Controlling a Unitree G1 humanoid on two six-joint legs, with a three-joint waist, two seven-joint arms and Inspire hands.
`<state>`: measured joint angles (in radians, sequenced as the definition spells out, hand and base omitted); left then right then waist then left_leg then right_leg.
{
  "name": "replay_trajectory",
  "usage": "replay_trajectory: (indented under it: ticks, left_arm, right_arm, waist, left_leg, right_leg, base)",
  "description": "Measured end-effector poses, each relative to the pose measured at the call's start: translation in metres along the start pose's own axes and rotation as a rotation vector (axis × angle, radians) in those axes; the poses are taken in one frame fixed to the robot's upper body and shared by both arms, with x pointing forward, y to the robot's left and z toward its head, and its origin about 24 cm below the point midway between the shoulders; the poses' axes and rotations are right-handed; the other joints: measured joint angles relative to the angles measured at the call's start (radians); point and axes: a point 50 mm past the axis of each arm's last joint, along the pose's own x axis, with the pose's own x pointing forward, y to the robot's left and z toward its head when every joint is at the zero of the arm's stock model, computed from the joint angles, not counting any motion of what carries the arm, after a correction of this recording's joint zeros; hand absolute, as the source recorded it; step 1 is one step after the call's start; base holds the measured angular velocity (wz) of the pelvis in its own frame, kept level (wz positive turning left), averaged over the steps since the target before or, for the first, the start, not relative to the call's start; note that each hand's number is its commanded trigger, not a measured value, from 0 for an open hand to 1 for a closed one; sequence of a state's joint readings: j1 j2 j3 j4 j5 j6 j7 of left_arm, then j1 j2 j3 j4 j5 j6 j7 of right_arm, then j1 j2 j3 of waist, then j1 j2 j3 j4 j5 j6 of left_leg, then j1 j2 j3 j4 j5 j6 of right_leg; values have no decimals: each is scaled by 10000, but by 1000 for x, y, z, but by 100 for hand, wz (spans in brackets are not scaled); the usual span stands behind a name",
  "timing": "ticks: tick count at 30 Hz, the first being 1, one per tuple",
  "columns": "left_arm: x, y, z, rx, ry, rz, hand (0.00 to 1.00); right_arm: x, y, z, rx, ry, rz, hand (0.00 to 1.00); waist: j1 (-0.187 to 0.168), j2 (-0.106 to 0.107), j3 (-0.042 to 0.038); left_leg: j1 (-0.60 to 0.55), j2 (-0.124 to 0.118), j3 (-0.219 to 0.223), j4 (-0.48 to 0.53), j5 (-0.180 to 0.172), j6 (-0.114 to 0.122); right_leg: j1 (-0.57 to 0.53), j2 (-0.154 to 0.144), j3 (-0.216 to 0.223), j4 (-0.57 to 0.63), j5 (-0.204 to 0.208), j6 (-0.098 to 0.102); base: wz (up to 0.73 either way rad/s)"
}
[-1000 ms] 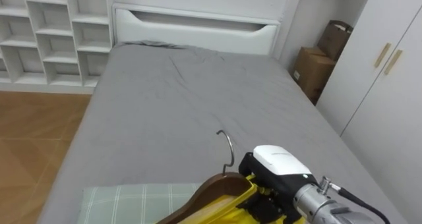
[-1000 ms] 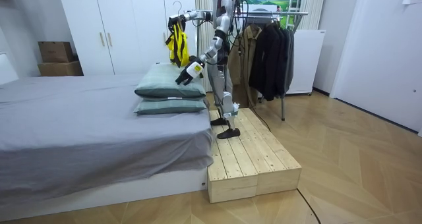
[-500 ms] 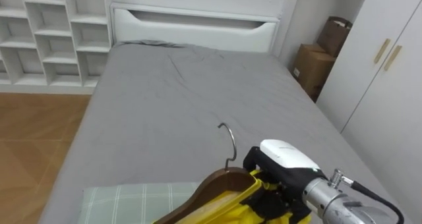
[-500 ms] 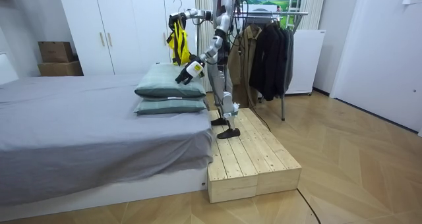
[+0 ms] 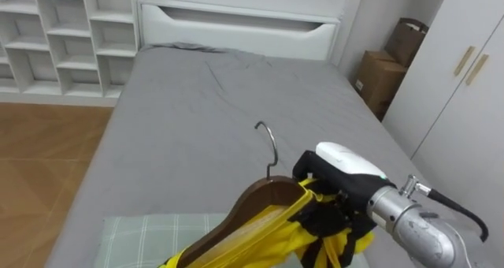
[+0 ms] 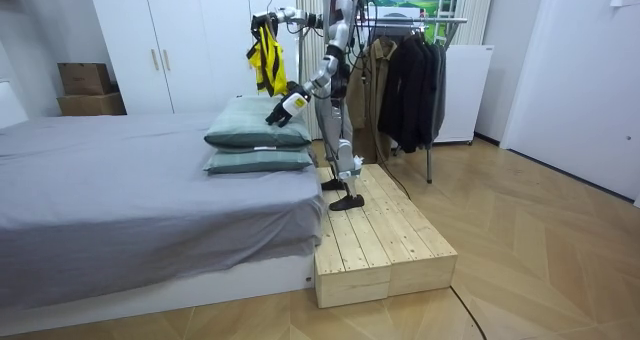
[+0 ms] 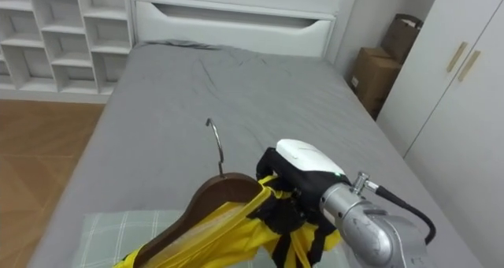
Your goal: Hang clothes
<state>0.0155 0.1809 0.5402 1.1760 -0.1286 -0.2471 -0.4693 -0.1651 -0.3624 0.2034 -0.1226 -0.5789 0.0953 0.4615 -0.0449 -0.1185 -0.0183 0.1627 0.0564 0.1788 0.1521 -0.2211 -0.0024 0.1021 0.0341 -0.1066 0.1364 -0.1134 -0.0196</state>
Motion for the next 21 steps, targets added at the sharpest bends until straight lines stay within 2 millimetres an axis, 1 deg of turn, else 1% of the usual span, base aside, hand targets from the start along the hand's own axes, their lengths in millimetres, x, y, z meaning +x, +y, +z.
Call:
replay_trajectory:
  ticks: [5,21]
  left_arm:
    - [-1,0,0,-214,-83,-64,0]
    - [-1,0,-2,-426,-81,-130,0]
  right_arm:
    - [-1,-1,-4,353,213,58,100]
    - [-2,-2,-9,742,480,120,100]
  waist:
    - [-21,-43,-24]
    - [30,-36,-23]
  left_leg:
    - [-8,-1,3,-1,0,0]
    - [46,-1,-16,29,1,0]
  right_leg:
    - [-5,-1,-22,3,1,-2]
    - [45,-1,-5,20,1,-1]
  base:
    - [0]
    - [0]
